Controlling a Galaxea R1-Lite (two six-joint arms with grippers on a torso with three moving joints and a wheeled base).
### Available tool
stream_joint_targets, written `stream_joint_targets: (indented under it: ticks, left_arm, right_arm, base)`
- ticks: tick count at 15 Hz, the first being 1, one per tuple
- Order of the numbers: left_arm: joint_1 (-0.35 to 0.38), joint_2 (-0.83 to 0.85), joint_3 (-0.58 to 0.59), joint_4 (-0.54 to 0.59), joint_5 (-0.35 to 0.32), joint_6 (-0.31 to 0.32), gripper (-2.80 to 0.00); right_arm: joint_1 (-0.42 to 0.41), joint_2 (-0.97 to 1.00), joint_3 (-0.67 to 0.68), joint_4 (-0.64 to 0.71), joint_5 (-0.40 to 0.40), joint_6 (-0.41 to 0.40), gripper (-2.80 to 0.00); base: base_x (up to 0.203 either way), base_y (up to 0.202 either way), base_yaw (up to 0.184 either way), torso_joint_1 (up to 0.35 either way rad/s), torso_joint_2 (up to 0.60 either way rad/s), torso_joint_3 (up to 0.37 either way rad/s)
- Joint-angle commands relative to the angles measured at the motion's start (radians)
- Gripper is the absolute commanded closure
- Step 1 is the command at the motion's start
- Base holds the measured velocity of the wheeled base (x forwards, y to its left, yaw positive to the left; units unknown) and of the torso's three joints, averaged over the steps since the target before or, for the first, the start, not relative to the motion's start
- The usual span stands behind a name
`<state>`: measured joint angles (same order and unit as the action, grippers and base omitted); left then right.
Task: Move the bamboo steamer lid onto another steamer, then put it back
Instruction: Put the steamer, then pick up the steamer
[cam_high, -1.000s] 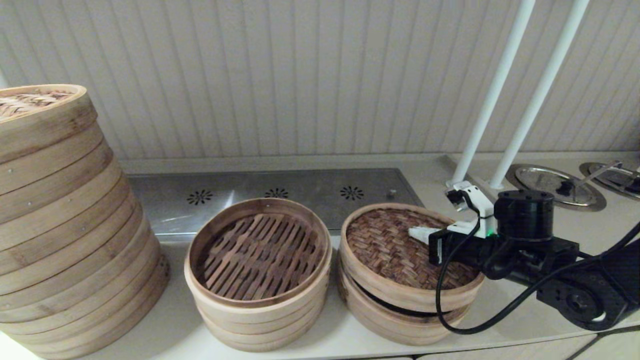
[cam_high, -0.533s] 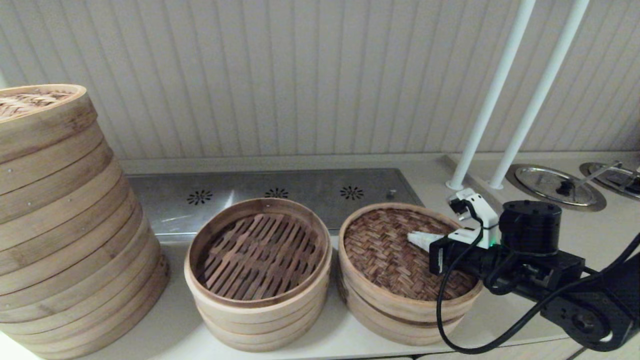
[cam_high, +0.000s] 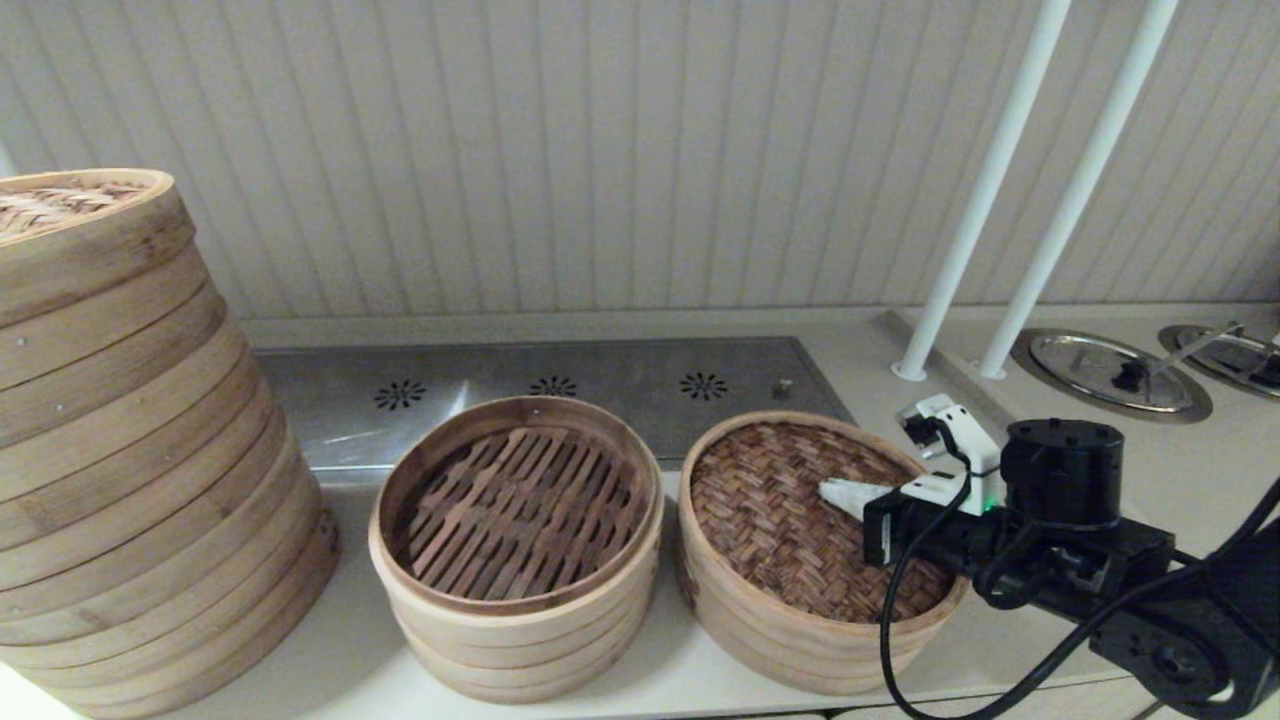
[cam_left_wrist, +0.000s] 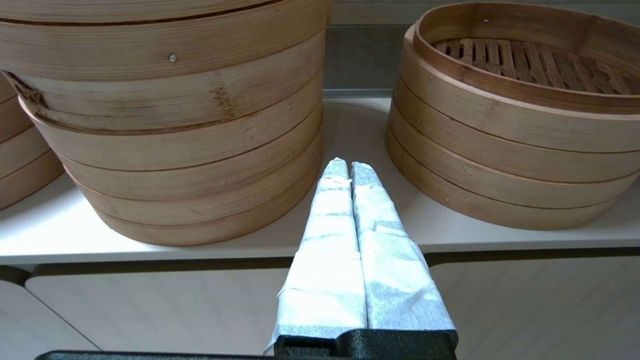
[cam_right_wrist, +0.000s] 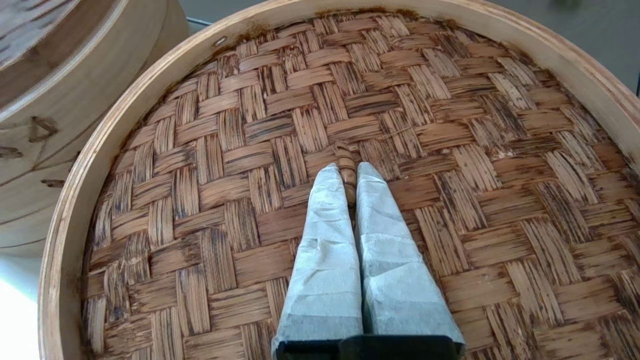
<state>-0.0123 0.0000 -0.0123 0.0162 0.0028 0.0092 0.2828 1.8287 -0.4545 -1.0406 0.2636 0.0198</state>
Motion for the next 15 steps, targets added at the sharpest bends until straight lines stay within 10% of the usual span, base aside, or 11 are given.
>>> stream_joint_targets:
  ticks: [1, 8, 9, 10, 15]
  left_arm:
    - [0.0, 0.002, 0.0, 0.001, 0.0, 0.0, 0.0]
    - [0.0, 0.002, 0.0, 0.001, 0.0, 0.001, 0.0]
    - [0.0, 0.002, 0.0, 0.001, 0.0, 0.001, 0.0]
    - [0.0, 0.002, 0.0, 0.001, 0.0, 0.0, 0.0]
    - [0.0, 0.002, 0.0, 0.001, 0.0, 0.002, 0.0]
  right_arm:
    - [-0.002, 0.014, -0.007, -0.01, 0.002, 0.0, 0.0]
    - [-0.001, 0.035, -0.004, -0.05, 0.003, -0.001, 0.0]
    - [-0.001, 0.032, -0.007, -0.05, -0.001, -0.001, -1.85]
    - [-0.001, 0.029, -0.007, -0.05, -0.001, -0.001, -2.8]
    - [0.0, 0.015, 0.011, -0.096, -0.001, -0.001, -2.8]
  base:
    - [0.0, 0.0, 0.0, 0.0, 0.0, 0.0]
    - [0.0, 0.0, 0.0, 0.0, 0.0, 0.0]
    - [0.0, 0.0, 0.0, 0.0, 0.0, 0.0]
    - [0.0, 0.0, 0.0, 0.0, 0.0, 0.0]
    - [0.0, 0.0, 0.0, 0.0, 0.0, 0.0]
